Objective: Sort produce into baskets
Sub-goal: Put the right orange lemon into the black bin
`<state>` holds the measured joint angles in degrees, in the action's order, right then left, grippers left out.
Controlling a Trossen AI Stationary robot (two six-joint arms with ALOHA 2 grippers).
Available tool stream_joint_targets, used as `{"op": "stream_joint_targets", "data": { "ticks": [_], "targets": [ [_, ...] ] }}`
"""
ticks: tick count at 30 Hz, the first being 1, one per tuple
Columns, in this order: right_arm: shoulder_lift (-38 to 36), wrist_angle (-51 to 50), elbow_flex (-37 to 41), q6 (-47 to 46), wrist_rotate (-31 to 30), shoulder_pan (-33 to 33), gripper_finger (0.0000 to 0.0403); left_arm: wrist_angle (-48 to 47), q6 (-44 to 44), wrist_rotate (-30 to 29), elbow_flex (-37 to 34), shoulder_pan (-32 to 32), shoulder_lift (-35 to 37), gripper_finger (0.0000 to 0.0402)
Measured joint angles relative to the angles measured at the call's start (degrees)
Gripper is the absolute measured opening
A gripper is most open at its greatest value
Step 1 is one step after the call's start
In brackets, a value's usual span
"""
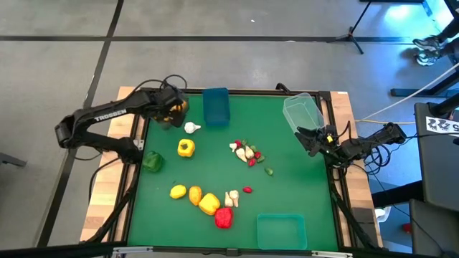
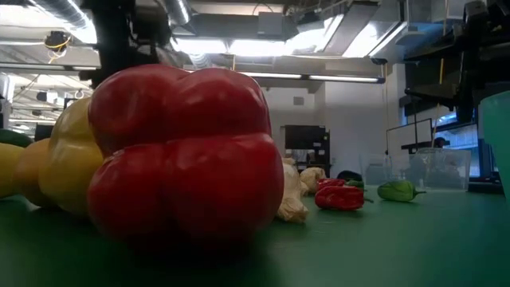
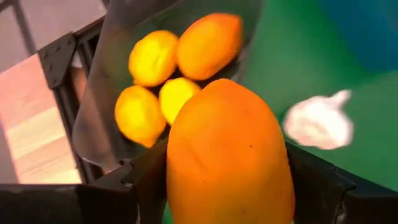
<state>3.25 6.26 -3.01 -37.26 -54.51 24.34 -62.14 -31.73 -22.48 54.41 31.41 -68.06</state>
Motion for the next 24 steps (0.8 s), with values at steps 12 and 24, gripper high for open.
{"op": "stream_joint_targets", "data": {
  "ticks": [12,24],
  "targets": [
    [0.0,0.1,0.0,-0.3,-0.2,0.0,0.0303,8.5,6.5,-2.2,-8.2,5.4,0.0,0.0251],
    [0.0,0.1,0.0,-1.8,-0.1,0.0,0.0303,9.4,11.7,0.0,-8.2,5.8,0.0,0.0257]
  ]
}}
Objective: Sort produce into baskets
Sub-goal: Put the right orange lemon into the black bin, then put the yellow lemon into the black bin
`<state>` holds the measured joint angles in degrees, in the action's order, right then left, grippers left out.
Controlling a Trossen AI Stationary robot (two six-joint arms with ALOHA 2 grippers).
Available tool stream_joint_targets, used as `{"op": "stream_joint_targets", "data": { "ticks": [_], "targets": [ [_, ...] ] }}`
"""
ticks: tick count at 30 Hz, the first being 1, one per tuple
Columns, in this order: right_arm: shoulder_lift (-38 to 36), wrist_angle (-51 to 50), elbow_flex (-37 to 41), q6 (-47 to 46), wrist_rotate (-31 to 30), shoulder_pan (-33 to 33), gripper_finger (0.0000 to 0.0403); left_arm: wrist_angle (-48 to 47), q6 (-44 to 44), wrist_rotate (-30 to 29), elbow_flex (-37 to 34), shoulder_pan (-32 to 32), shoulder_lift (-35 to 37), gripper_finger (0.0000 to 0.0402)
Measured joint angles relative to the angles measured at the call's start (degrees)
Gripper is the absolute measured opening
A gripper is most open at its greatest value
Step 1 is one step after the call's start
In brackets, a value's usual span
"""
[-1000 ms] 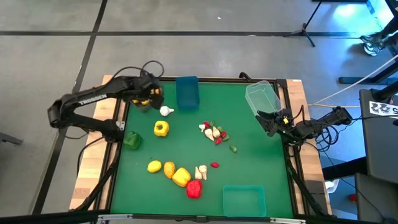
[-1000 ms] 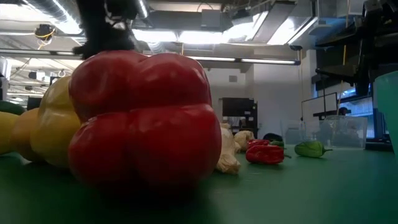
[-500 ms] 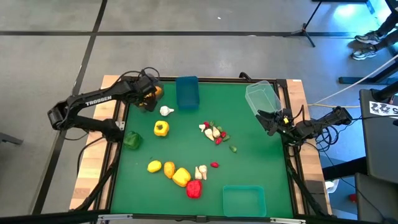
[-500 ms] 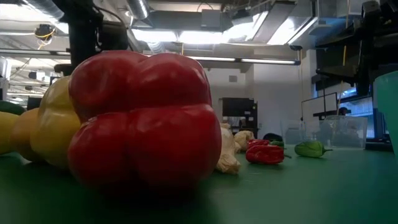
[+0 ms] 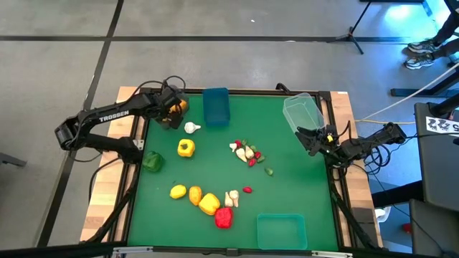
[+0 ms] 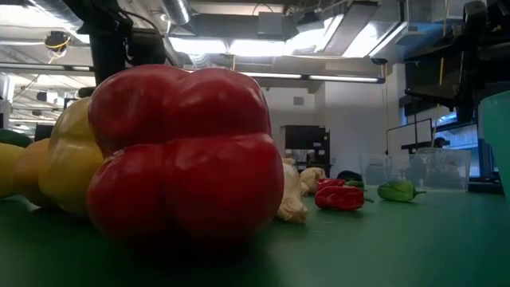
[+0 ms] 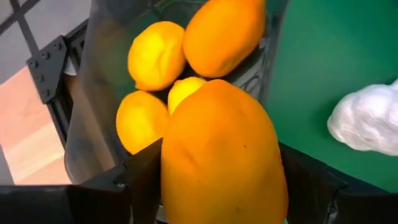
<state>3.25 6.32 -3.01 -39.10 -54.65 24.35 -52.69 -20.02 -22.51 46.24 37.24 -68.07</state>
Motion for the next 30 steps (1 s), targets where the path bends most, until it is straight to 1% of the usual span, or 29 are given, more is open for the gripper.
{"op": "stream_joint_targets", "data": {
  "ticks": [8,12,15,18,21,24,27,30],
  "targets": [
    [0.0,0.0,0.0,0.0,0.0,0.0,0.0303,-0.7,1.2,-0.4,0.0,0.4,0.0,0.0305],
    [0.0,0.0,0.0,0.0,0.0,0.0,0.0303,-1.1,0.4,-0.3,0.0,1.7,0.0,0.0316],
    [0.0,0.0,0.0,-0.1,0.0,0.0,0.0303,-1.2,0.7,4.3,0.1,1.3,0.0,0.0314],
    [0.0,0.0,0.0,-0.1,0.0,0.0,0.0303,-0.9,1.6,11.6,1.6,-0.7,0.2,0.0311],
    [0.0,0.0,0.0,-0.1,0.0,0.0,0.0303,-0.5,2.2,20.5,3.2,-4.7,1.6,0.0311],
    [0.0,-0.1,0.0,-0.1,0.0,0.0,0.0303,0.2,2.5,27.1,3.6,-10.9,4.1,0.0311],
    [0.0,-0.5,0.0,-0.1,0.0,0.0,0.0303,0.0,0.3,29.4,3.6,-18.4,6.7,0.0311],
    [0.0,-0.5,0.0,-0.1,0.0,0.0,0.0303,0.0,-5.5,29.5,3.7,-26.4,9.1,0.0311]
  ]
}}
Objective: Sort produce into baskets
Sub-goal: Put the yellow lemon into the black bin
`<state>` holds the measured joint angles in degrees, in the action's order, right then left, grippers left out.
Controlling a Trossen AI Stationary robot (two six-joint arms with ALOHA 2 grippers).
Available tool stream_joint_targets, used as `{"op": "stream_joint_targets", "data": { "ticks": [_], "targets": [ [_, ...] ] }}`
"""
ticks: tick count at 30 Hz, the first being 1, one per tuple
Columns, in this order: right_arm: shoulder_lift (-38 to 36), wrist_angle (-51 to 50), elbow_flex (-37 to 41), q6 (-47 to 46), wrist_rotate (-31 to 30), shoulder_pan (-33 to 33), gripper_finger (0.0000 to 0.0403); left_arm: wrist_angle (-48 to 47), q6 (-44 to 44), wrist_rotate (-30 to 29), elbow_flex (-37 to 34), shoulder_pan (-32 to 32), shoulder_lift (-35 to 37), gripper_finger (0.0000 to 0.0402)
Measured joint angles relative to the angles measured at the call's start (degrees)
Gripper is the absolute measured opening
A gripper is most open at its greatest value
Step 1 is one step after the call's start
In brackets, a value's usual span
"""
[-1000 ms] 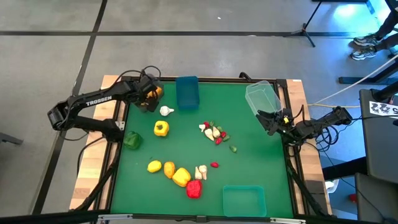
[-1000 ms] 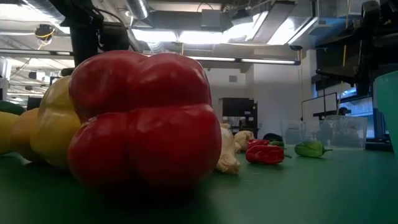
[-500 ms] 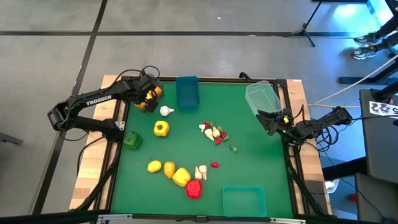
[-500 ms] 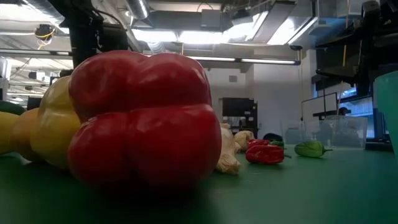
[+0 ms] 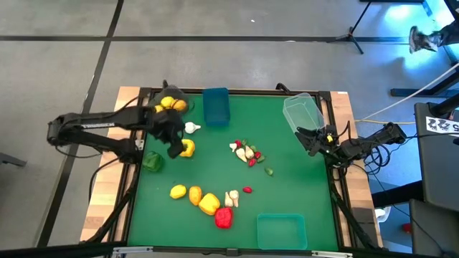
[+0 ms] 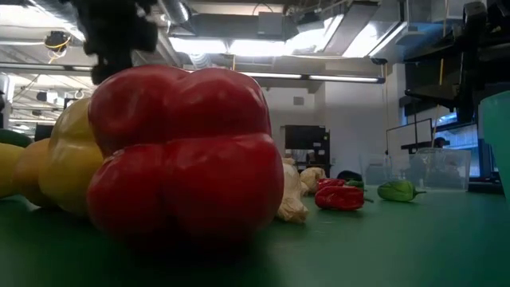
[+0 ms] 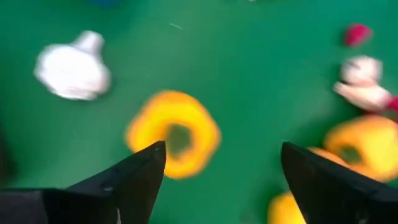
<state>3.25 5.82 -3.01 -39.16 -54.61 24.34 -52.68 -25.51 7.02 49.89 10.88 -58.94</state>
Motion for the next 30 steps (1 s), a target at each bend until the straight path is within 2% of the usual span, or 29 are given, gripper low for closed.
{"op": "stream_joint_targets", "data": {
  "ticks": [5,10,15,21,30],
  "targets": [
    [0.0,0.0,0.0,0.0,0.0,0.0,0.0303,3.4,-10.2,-1.6,0.0,-13.7,1.3,0.0311],
    [0.0,0.0,0.0,0.0,0.0,0.0,0.0303,4.3,-19.5,-8.7,0.0,-26.0,-0.3,0.0311],
    [0.0,0.0,0.0,-0.2,0.0,0.0,0.0303,4.2,-27.9,-12.8,0.0,-35.5,-3.8,0.0311],
    [0.0,0.0,0.0,-0.2,0.0,0.0,0.0303,4.3,-32.5,-16.8,0.0,-42.4,-9.4,0.0311],
    [0.0,0.1,0.0,-0.2,0.0,0.0,0.0303,7.5,-35.1,-16.6,0.0,-46.9,-17.8,0.031]
  ]
}}
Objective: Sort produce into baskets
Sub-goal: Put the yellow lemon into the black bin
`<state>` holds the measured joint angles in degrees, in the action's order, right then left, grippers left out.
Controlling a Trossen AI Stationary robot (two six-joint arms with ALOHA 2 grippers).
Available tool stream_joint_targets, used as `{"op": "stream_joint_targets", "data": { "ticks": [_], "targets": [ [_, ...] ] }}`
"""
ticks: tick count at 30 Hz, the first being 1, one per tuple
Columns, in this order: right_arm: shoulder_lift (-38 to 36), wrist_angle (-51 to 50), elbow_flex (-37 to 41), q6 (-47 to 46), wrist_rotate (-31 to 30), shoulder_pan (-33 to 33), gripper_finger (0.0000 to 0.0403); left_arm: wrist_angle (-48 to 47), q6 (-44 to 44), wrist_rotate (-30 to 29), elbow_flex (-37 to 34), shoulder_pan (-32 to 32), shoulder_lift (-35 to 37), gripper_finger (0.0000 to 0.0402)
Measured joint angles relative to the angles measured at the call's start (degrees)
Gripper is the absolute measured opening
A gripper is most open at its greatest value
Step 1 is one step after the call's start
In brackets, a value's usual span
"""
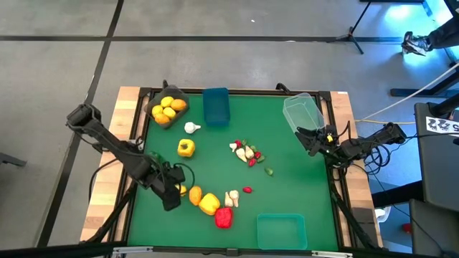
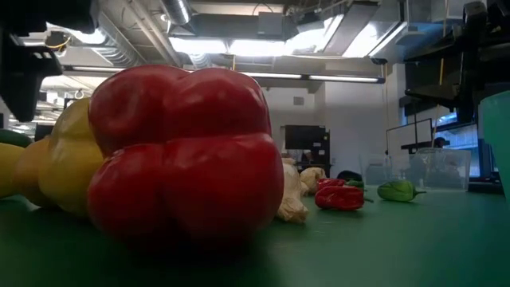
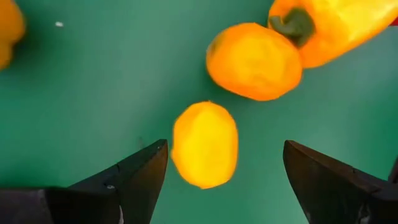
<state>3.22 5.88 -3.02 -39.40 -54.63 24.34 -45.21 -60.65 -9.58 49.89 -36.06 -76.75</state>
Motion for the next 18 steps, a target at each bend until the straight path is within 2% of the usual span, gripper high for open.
{"op": "stream_joint_targets", "data": {
  "ticks": [4,8,12,18],
  "targets": [
    [0.0,0.0,0.0,0.2,0.0,0.0,0.0303,1.2,-1.8,-0.1,-1.1,-0.4,-1.8,0.031],
    [0.0,0.0,0.0,0.2,0.0,0.0,0.0303,8.6,-4.1,0.5,-5.7,-0.4,-1.7,0.031],
    [0.0,0.1,0.0,0.0,0.0,0.0,0.0303,11.4,-6.5,1.2,-9.8,-0.4,-1.7,0.031],
    [0.0,0.0,0.0,-0.9,0.0,0.0,0.0303,16.8,-6.1,2.3,-13.4,-0.4,-1.6,0.031]
  ]
}}
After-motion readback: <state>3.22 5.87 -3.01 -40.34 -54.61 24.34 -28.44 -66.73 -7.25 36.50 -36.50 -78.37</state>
